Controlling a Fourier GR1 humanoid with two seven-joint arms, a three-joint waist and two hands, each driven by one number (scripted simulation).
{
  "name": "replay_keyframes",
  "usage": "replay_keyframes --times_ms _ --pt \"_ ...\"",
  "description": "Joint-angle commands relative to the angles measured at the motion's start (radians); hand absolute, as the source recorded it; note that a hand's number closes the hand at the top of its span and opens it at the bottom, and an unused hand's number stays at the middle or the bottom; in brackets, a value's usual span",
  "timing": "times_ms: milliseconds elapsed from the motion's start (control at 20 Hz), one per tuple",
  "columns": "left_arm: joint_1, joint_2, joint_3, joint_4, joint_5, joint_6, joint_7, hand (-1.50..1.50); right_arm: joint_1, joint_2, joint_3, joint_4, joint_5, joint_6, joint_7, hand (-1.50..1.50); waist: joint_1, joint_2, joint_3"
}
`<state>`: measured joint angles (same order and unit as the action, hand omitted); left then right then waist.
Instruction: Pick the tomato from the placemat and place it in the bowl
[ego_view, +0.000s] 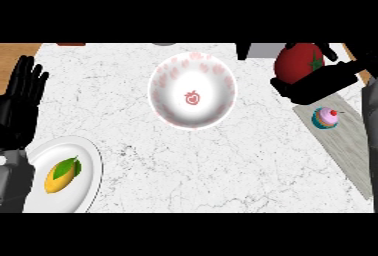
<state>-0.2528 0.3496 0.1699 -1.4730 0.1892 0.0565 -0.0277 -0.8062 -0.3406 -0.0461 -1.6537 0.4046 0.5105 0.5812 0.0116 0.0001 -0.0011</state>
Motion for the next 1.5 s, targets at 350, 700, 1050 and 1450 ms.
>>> replay_keyframes --times_ms 350,700,1050,1450 --pt "-0.005 -0.049 -0.036 -0.042 -0.053 0.045 0.016 0.00 -0.118 0.248 0.198 0.336 0.191 -0.188 -0.006 1.50 0.009 0.003 0.001" --pt "-0.019 -0.014 0.016 0.011 -0.029 0.000 -0.011 0.00 -0.160 0.281 0.228 0.621 0.350 -0.351 -0.105 1.50 0.007 0.005 0.001" --pt "-0.018 -0.019 0.004 -0.029 -0.028 -0.002 0.034 0.00 -0.140 0.339 0.161 0.899 0.281 -0.585 -0.151 -1.50 0.021 0.010 0.001" --pt "-0.058 -0.056 -0.019 0.037 -0.049 0.000 -0.022 0.00 -0.185 0.340 0.062 0.962 0.049 -0.799 -0.394 -1.50 0.034 0.016 0.002"
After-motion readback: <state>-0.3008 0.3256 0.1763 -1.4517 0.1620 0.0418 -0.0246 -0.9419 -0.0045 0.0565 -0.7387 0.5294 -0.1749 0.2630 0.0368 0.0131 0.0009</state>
